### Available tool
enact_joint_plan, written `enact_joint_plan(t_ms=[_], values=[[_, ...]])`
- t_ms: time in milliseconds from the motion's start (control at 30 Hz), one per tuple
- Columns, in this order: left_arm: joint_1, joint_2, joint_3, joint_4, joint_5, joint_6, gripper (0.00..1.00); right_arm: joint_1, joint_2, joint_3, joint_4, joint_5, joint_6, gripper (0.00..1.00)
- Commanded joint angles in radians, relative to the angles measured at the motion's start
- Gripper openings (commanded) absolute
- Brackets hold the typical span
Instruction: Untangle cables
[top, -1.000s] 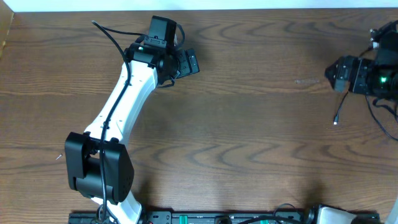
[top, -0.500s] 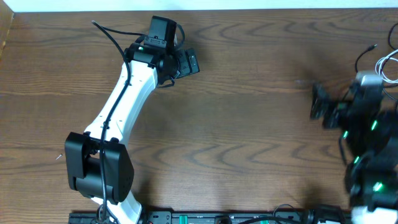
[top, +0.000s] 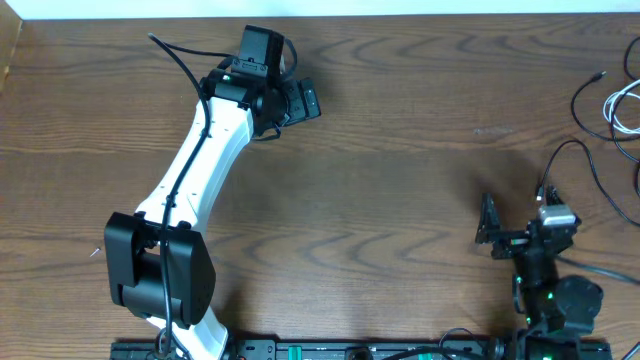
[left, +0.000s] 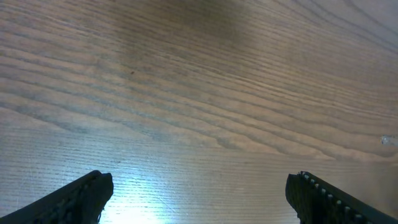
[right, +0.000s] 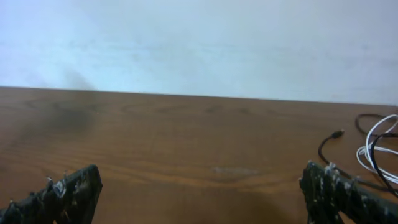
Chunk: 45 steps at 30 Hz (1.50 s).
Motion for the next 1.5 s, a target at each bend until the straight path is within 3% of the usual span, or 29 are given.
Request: enact_joint_plan(t_ms=[0, 300, 1467], values=[[0.006, -0.006, 0.003, -0.003, -0.013, 0.006, 0.95, 0.018, -0.057, -0.055, 0.006, 0.009, -0.004, 0.99], [0.006, -0.006, 0.003, -0.003, -0.013, 0.006, 0.95, 0.039, -0.092, -0.069, -0.074, 0.046, -0.004, 0.99], [0.016, -0.021, 0.002, -0.018, -0.040, 0.006, 0.95, 0.039, -0.100, -0.069, -0.069, 0.042, 0.008, 0.99]])
